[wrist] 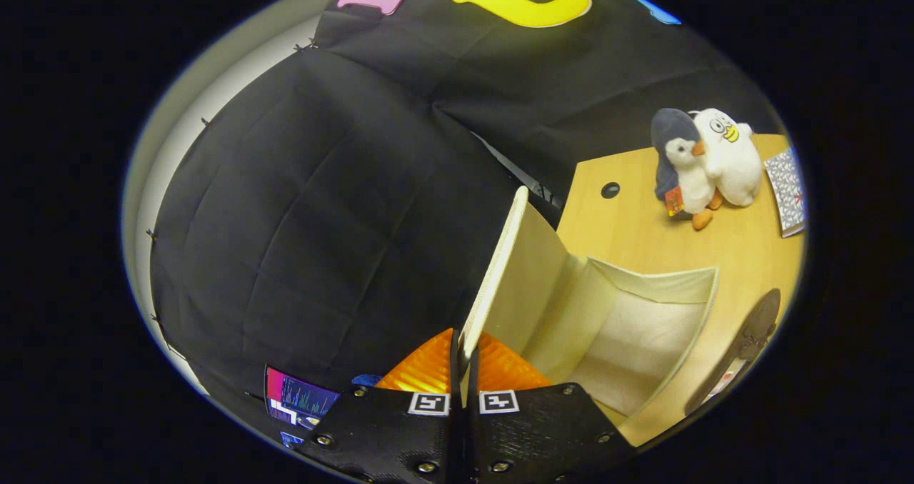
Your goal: Open the storage box then place both shoes into the box .Put the left shoe in first, then the right shoe, with the right side of both shoes facing outward in a uniform manner.
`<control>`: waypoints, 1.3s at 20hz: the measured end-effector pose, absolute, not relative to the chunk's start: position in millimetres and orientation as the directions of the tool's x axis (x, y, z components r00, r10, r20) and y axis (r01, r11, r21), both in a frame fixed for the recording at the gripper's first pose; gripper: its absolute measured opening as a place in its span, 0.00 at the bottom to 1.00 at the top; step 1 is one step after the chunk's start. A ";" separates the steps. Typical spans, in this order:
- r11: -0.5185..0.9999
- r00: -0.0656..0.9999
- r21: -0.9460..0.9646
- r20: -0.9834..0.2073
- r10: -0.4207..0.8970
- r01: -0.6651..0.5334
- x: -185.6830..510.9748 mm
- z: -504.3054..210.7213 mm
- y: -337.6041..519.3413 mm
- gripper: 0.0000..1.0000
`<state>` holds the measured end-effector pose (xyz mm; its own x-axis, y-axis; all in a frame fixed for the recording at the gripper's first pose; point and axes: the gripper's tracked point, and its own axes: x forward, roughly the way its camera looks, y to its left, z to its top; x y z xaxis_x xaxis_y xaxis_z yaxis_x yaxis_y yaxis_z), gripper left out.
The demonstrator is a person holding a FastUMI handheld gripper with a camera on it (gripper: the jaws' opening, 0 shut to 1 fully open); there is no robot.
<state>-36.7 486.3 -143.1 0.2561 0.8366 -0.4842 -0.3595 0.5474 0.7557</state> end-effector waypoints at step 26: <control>0.685 0.453 0.470 -0.519 0.725 -0.557 -10.4 -84.6 488.8 0.96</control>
<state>-10.4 488.8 -84.6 0.4533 0.7249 -0.5187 -0.5574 0.6847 0.4697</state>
